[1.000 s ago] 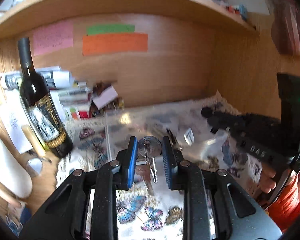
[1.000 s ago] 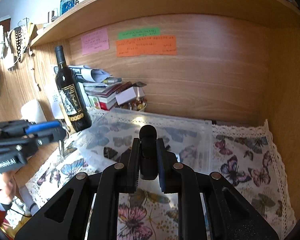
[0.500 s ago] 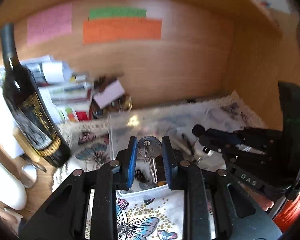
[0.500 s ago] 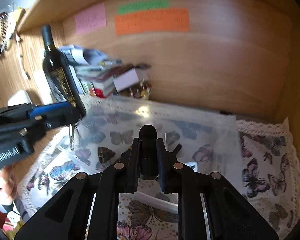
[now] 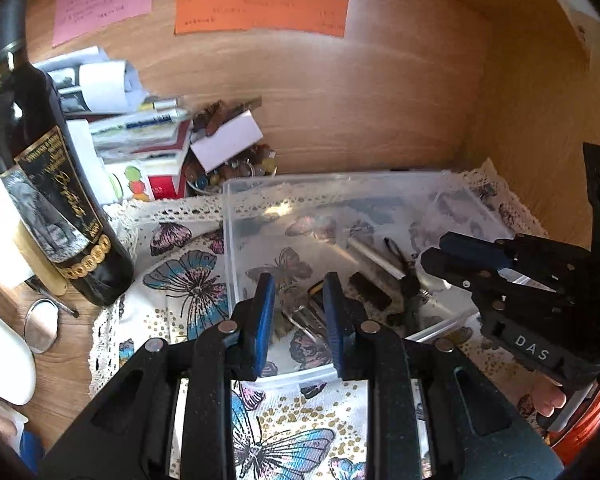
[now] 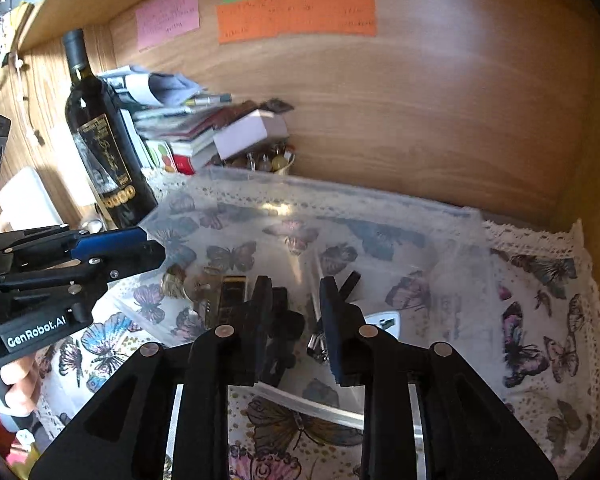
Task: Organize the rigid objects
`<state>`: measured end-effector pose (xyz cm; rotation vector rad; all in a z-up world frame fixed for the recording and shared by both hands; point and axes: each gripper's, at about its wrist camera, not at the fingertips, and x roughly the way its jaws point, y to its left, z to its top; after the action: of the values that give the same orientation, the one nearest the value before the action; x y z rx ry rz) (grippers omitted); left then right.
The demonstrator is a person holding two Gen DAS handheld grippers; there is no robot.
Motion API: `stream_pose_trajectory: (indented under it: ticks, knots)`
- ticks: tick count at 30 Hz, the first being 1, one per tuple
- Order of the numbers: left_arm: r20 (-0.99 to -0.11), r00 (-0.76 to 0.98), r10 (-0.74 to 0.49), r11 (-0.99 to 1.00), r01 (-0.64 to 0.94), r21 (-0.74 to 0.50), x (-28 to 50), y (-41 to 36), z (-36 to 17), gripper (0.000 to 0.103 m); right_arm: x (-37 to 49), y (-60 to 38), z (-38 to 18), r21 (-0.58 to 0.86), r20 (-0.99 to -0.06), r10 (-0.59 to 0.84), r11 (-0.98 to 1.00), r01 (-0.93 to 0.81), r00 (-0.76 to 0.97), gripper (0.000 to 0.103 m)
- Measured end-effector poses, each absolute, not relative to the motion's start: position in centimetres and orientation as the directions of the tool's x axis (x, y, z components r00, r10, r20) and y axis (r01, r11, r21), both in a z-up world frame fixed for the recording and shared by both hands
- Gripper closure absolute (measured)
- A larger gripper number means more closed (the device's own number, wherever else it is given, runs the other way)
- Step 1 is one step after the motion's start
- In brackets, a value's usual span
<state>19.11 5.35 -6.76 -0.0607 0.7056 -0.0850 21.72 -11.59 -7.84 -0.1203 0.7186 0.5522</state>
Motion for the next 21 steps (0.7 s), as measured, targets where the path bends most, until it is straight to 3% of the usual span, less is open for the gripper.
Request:
stream_pose_trajectory:
  ticks: [6,8,12,17,21]
  knots:
    - [-0.562,0.822,-0.091,0.995,0.061,-0.073,16.3,4.9,-3.6,0.077,19.3,-13.0,-4.3,0.069,-0.569,0.456,0.855,-0.514,0.684,0.078]
    - [-0.532,0.840,-0.103,0.994,0.069,-0.085,15.3,4.6,-2.5,0.071,17.8,-13.9,-2.6,0.063,-0.519,0.463,0.859,-0.507,0.719,0.068]
    - [-0.467,0.879,-0.095,0.995,0.068,-0.074,12.7,3.9,-0.6,0.070,15.1,-15.1,-0.2,0.060,-0.433,0.468,0.868,-0.493,0.770,0.055]
    - [-0.399,0.913,-0.085,0.996,0.063,-0.068,9.8,2.9,0.8,0.047,12.3,-16.5,1.6,0.072,-0.352,0.467,0.878,-0.474,0.811,0.030]
    - [-0.358,0.932,-0.063,0.998,0.048,-0.050,7.7,2.2,1.3,0.040,10.7,-17.2,1.9,0.070,-0.316,0.456,0.886,-0.459,0.832,0.023]
